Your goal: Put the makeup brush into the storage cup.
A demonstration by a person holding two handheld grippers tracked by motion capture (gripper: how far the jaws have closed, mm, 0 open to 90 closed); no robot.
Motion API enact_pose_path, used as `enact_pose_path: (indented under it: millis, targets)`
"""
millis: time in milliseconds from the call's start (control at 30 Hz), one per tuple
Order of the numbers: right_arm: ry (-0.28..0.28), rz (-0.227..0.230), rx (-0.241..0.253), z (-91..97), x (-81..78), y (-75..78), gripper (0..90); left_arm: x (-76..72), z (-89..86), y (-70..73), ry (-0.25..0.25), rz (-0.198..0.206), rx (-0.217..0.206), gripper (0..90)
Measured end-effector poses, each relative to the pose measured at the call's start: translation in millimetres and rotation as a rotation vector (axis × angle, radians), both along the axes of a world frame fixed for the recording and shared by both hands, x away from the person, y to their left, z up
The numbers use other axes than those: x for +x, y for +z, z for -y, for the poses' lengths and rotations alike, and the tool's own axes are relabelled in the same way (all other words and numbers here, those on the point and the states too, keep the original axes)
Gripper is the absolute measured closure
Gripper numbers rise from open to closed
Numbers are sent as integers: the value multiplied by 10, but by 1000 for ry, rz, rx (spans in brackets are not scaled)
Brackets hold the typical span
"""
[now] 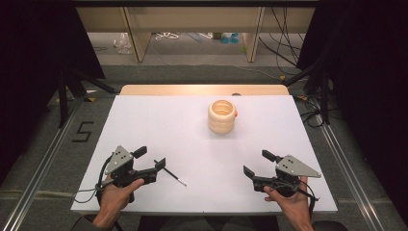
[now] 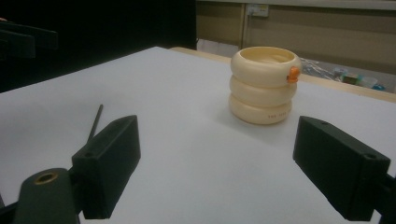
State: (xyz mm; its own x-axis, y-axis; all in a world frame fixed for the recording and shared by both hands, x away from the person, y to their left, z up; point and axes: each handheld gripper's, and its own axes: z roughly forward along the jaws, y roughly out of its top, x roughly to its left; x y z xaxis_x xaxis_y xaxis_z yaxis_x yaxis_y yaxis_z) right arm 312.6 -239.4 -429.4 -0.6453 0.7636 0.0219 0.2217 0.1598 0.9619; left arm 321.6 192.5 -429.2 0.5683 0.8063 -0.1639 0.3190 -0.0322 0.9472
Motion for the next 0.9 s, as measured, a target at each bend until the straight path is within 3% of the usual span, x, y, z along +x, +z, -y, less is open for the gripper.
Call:
enact_pose_path:
  millis: [467,667,767,900]
  targets:
    - [10,-20,-23,-6,6,-10,162,65,6,16,-45,-38,26,161]
    - [33,-31,-22,-23,16,-22,162,161,24,16,-119,-97,115,165]
    - [37,-32,-21,-31,18,-23,162,217,22,50,-162,-103,188,169]
    - [38,-26,-19,-35,20,-31,162,292,4,91,-189,-127,251,176]
